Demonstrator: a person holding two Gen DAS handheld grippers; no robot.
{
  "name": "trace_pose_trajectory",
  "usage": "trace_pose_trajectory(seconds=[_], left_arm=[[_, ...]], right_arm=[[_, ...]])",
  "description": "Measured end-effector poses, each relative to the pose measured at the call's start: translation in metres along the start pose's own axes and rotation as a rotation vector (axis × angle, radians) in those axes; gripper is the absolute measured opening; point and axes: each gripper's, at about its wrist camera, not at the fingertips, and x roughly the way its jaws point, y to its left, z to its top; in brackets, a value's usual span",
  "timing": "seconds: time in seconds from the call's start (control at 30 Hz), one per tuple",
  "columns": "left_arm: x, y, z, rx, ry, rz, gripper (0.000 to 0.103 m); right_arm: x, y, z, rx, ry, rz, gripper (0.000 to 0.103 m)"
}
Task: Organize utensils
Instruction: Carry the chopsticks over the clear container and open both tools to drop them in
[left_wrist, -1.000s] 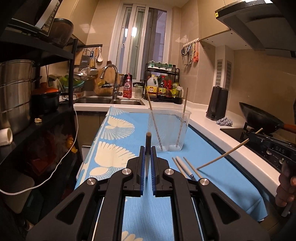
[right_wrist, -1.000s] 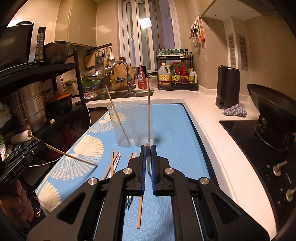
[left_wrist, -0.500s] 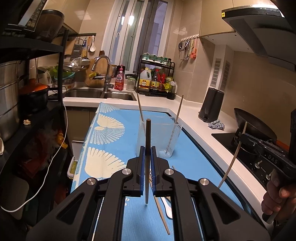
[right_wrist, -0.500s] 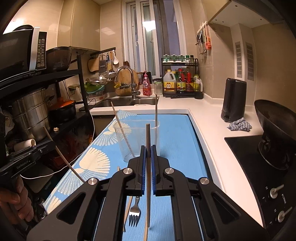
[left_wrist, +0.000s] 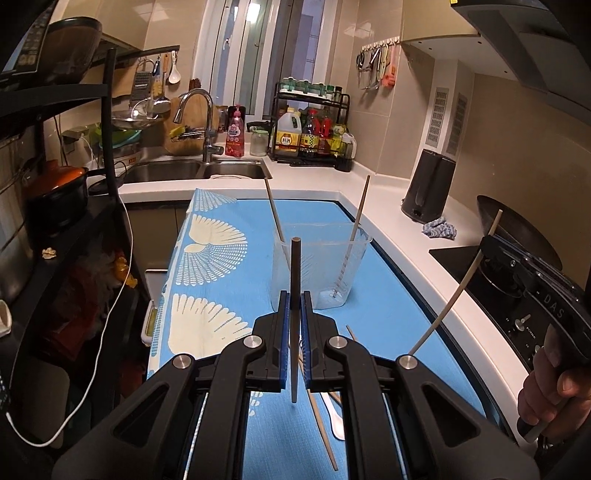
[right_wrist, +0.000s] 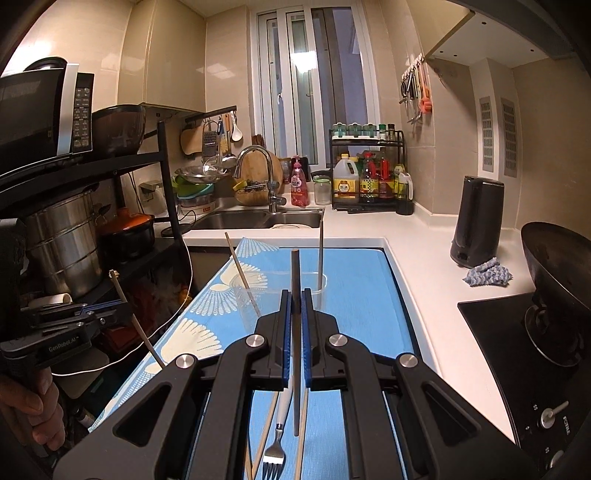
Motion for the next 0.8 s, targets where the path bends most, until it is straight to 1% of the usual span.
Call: trace_pose_trajectory(seconds=[0.13, 0.27, 0.47, 0.6, 0.67, 0.73, 0.8], left_arm=[[0.006, 0.001, 0.009, -0.006, 0.012, -0.004, 0.006], [0.008, 0.004, 0.033, -0.002, -0.01, -0.019, 0.006], [0.002, 0.008, 0.09, -0.014, -0.103, -0.064, 0.006], [0.003, 0.003, 0.127, -0.01, -0.167, -0.089, 0.006], [0.012, 0.002, 0.143, -0.01, -0.186, -0.092, 0.006], [0.027, 0.001, 0.153, -0.016, -0.187, -0.097, 0.006], [0.05, -0.003, 0.158, 0.004, -0.162, -0.09, 0.006]], right_arm=[[0.008, 0.0, 0.011, -0.002, -0.005, 0.004, 0.005], [0.016, 0.0, 0.037, -0.012, -0.037, 0.001, 0.005], [0.026, 0.007, 0.093, -0.033, -0.137, 0.012, 0.005], [0.039, 0.013, 0.122, -0.045, -0.196, 0.012, 0.005], [0.054, 0.014, 0.13, -0.038, -0.203, 0.014, 0.005], [0.07, 0.014, 0.132, -0.041, -0.198, 0.002, 0.005], [0.088, 0.013, 0.128, -0.042, -0.181, -0.005, 0.005]])
